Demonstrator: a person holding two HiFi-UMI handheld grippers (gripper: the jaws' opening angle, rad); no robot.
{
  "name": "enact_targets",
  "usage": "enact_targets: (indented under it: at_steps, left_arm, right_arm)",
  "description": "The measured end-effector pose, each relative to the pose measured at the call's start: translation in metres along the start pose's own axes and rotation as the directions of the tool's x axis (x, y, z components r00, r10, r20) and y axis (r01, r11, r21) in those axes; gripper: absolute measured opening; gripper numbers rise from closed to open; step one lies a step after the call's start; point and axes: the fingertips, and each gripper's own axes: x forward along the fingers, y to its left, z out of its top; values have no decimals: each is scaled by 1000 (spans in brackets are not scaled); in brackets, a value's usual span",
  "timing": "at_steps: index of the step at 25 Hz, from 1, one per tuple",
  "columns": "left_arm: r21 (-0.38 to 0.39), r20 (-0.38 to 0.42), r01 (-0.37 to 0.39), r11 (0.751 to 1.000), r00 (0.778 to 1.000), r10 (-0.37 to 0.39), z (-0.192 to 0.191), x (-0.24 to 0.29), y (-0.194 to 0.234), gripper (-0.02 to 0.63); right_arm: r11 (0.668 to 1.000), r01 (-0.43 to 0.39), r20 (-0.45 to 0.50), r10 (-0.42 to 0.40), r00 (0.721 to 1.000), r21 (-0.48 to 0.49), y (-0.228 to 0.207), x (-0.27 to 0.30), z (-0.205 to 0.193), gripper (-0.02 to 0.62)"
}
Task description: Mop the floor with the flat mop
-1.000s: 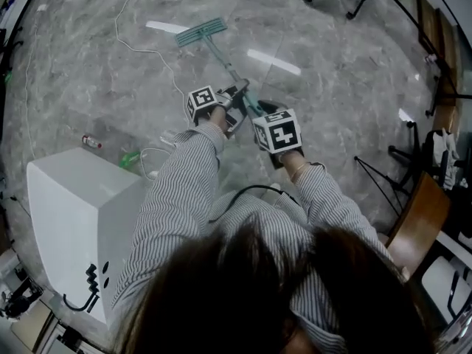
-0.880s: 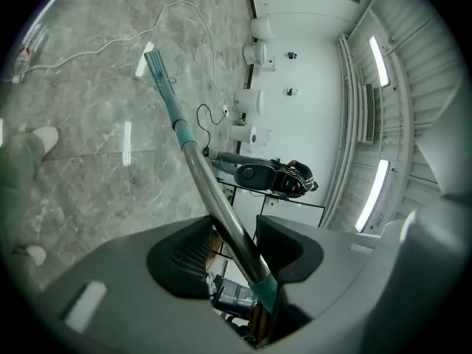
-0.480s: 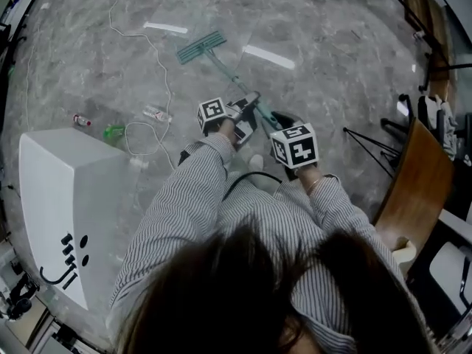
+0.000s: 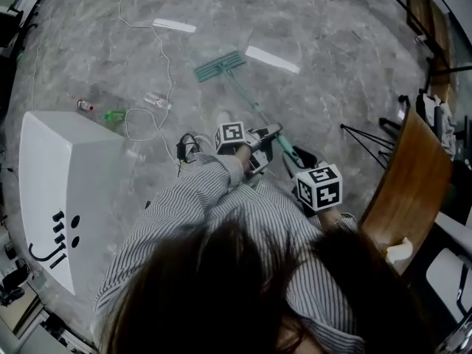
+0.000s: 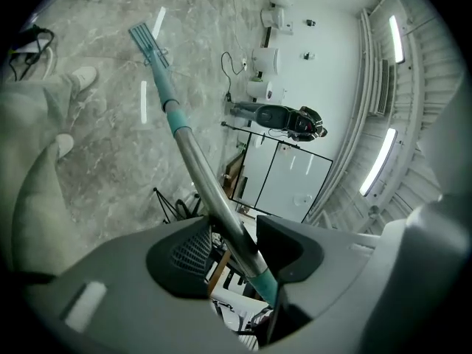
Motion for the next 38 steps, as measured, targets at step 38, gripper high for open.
enact_targets:
  at_steps: [38]
  left_arm:
    - [69, -212, -36, 997, 976, 50, -6, 0, -5, 218]
  right_arm:
    - [988, -38, -118, 20, 993, -152, 8, -3, 5, 127]
